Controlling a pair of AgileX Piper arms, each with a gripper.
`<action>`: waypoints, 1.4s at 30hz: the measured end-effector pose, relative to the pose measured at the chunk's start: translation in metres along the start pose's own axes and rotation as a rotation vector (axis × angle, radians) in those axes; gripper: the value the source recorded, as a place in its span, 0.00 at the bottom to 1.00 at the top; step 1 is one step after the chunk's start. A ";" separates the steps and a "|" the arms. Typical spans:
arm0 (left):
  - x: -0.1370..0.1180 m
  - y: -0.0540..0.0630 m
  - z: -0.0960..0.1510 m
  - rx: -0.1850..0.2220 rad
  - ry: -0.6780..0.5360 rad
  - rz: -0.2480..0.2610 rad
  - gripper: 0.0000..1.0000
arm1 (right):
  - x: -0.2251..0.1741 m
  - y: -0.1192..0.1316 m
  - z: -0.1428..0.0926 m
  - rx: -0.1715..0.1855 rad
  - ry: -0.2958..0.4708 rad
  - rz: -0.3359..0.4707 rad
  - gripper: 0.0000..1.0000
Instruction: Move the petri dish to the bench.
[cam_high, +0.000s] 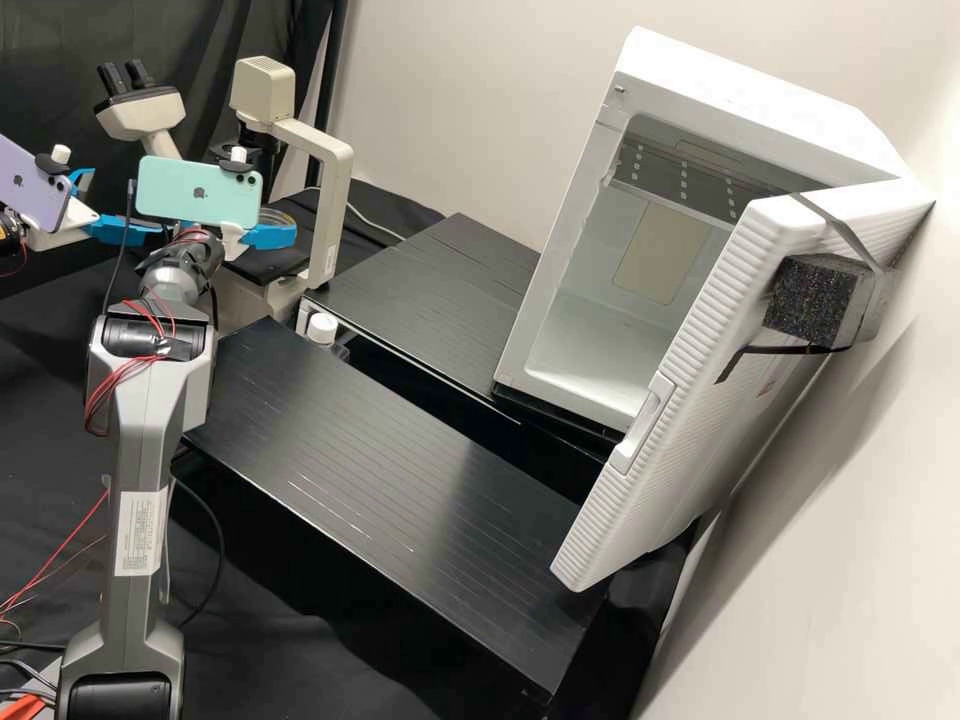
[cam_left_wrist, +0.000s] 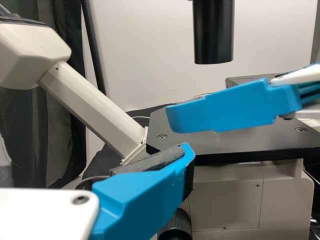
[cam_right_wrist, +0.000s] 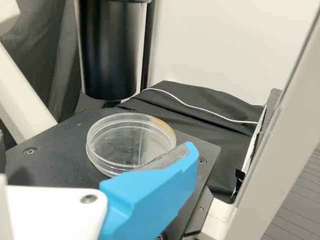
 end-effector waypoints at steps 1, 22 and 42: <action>0.000 0.000 0.000 0.000 0.000 0.000 1.00 | 0.000 0.001 0.001 0.008 0.000 0.018 1.00; 0.000 0.000 0.000 0.000 0.000 0.000 1.00 | 0.018 -0.024 0.006 0.068 -0.002 0.013 1.00; 0.000 0.000 0.000 0.000 0.000 0.000 1.00 | 0.037 -0.033 0.012 0.061 -0.096 -0.003 1.00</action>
